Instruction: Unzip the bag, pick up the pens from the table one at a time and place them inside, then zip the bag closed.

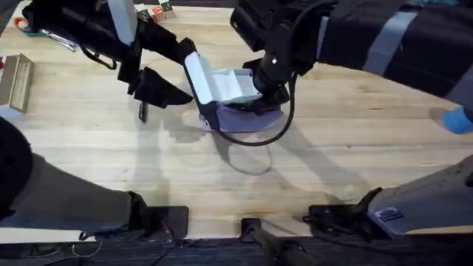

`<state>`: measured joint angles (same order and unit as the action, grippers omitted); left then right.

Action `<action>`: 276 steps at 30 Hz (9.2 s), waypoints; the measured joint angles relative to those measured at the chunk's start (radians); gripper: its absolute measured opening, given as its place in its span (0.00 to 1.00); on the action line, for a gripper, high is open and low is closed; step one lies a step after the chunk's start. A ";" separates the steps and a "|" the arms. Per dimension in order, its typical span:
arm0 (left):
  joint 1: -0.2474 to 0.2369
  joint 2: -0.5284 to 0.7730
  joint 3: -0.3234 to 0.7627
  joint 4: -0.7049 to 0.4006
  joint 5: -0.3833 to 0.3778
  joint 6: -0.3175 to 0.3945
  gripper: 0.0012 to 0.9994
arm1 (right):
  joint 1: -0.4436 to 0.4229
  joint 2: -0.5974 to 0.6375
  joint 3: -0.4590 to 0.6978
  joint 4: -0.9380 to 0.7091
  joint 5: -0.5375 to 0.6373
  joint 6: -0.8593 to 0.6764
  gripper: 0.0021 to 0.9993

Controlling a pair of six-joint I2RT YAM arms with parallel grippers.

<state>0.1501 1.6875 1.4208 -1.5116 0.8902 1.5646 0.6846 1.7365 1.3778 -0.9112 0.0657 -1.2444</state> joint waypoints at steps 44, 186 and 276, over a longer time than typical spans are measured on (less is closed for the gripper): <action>0.000 0.000 0.000 0.001 0.000 0.000 1.00 | 0.045 0.038 -0.014 0.046 -0.159 -0.061 0.97; 0.043 0.085 -0.282 0.742 -0.820 -1.275 0.84 | -0.131 -0.327 -0.020 0.144 -0.202 0.602 1.00; -0.628 -0.049 -0.037 0.599 -0.139 -0.965 0.04 | -0.578 -0.553 -0.020 0.027 -0.140 0.803 1.00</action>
<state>-0.4782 1.6388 1.3834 -0.9131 0.7510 0.5995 0.1070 1.1839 1.3579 -0.8845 -0.0746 -0.4412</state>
